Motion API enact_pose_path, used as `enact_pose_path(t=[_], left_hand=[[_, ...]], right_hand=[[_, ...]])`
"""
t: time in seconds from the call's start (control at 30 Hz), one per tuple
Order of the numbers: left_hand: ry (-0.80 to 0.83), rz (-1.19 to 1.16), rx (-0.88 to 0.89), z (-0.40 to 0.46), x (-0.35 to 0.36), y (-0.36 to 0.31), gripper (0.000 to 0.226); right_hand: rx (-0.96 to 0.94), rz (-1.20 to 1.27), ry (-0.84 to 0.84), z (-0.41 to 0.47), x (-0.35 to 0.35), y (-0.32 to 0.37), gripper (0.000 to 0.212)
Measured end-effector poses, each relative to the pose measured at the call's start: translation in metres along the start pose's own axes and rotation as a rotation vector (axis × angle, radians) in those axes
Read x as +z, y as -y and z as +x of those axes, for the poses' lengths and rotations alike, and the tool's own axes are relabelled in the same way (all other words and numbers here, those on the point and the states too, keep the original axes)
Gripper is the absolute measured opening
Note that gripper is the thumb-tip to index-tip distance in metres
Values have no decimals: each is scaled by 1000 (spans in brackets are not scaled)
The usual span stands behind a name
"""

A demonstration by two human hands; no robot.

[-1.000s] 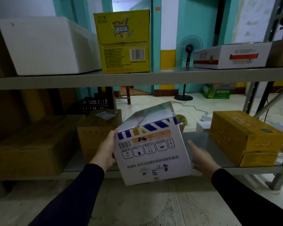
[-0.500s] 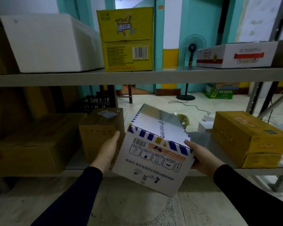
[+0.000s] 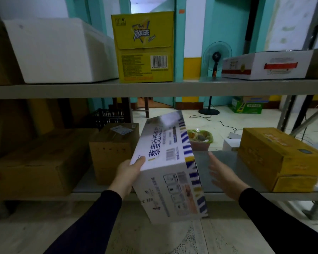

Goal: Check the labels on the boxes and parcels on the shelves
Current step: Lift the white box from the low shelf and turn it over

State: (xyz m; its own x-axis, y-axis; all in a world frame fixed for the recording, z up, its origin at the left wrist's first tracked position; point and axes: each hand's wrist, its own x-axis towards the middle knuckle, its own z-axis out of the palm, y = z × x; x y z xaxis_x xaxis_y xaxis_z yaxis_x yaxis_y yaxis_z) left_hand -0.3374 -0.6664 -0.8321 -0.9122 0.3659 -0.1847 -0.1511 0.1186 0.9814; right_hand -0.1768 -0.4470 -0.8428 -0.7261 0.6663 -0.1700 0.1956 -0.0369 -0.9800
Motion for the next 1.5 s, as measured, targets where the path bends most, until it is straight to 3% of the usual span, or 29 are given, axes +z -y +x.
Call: enact_pose_path(t=[0.1, 0.23, 0.53, 0.67, 0.8, 0.93, 1.03, 1.1, 1.17, 1.23, 1.3, 1.37, 1.43, 1.5], left_hand=[[4, 188, 119, 1, 8, 3, 22], [-6, 360, 223, 2, 10, 6, 16], [-34, 440, 285, -4, 17, -2, 23], [18, 154, 205, -3, 9, -13, 37], [-126, 100, 62, -1, -24, -4, 61], [106, -315, -225, -10, -29, 1, 42], [105, -448, -207, -8, -24, 1, 29], [70, -413, -160, -6, -20, 0, 23], [57, -364, -141, 0, -15, 3, 21], [39, -320, -119, 6, -9, 4, 21], [12, -270, -75, 15, -1, 6, 22], [-1, -231, -40, 21, 8, 7, 24], [0, -204, -25, 28, 14, 12, 27], [7, -183, -19, 36, 17, 18, 29]], right_hand=[[124, 69, 139, -6, 17, 3, 76], [194, 93, 124, -12, 29, -5, 55], [115, 132, 163, -9, 32, -7, 35], [118, 218, 110, -6, 19, -8, 35], [148, 425, 108, -2, 4, -11, 39], [151, 538, 110, -6, 2, -12, 41], [154, 490, 106, -7, 1, -13, 41], [114, 306, 46, -3, 0, -15, 43], [-1, 47, -123, 7, -7, -20, 53], [-122, -31, -217, 10, -10, -16, 65], [-137, 34, -100, 11, -5, -7, 64], [-96, 44, 23, 8, 6, 1, 47], [-58, 55, 61, 9, 16, 3, 32], [-35, 39, 65, 20, 23, -5, 32]])
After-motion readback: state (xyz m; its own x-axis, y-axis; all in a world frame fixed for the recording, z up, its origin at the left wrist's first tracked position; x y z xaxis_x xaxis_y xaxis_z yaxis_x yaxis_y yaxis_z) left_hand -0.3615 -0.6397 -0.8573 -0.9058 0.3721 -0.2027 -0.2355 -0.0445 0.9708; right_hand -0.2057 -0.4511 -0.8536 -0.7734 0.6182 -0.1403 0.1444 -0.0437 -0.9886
